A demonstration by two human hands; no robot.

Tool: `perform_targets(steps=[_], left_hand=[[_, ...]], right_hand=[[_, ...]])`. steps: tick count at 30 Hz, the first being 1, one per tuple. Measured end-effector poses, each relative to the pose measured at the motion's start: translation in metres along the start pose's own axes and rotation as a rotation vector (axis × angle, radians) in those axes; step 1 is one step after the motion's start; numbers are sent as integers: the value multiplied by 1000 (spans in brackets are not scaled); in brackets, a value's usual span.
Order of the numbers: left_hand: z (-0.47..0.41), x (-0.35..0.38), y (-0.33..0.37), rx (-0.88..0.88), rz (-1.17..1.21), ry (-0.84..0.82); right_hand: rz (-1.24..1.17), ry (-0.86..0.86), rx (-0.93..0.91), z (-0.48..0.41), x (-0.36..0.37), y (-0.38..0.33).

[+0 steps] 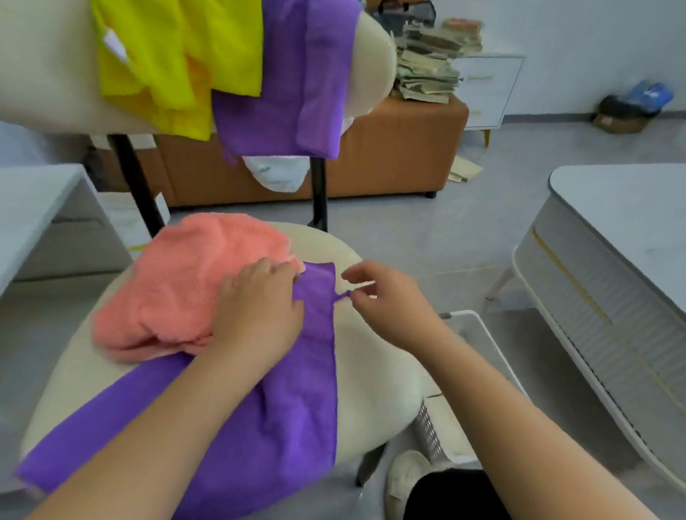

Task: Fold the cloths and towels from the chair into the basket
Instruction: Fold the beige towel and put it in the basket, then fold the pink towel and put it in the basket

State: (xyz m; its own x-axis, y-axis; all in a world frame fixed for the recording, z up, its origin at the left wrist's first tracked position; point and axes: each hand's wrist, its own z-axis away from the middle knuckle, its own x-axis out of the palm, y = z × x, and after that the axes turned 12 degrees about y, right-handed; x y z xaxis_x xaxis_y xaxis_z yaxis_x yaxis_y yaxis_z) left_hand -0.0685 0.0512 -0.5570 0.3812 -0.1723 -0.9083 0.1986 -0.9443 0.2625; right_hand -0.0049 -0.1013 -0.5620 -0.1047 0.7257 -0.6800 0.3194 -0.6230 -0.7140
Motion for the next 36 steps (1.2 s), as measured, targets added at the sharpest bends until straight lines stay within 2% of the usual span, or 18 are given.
perform_targets(steps=[4,7,10,15,17,20,22,25,29,31,34,36], left_hand=[[16,-1,-41,-90,-25,102],[20,8,-54,-121,-26,109],[16,15,-60,-156,-45,115],[2,16,-65,-211,83,212],[-2,12,-62,-283,217,276],[-7,0,-57,-454,549,373],[-10,-7,-56,-509,705,378],[-9,-11,-52,-551,891,283],[-3,-10,-52,-466,1014,169],[0,-12,-55,-383,961,127],[6,-16,-60,-221,517,96],[7,-17,-64,-171,343,145]], right_hand=[[-94,-36,24,14,40,-25],[-93,-86,49,13,53,-28],[-147,-65,98,11,61,-26],[-204,-32,112,8,70,-19],[-228,-8,95,3,70,-18],[-294,43,101,-4,70,-17],[-331,49,97,-6,72,-17],[-379,33,90,-7,76,-20],[-361,87,17,-8,81,-22],[-387,108,36,-7,82,-23],[-448,213,86,-10,81,-27],[-509,283,128,-12,81,-28]])
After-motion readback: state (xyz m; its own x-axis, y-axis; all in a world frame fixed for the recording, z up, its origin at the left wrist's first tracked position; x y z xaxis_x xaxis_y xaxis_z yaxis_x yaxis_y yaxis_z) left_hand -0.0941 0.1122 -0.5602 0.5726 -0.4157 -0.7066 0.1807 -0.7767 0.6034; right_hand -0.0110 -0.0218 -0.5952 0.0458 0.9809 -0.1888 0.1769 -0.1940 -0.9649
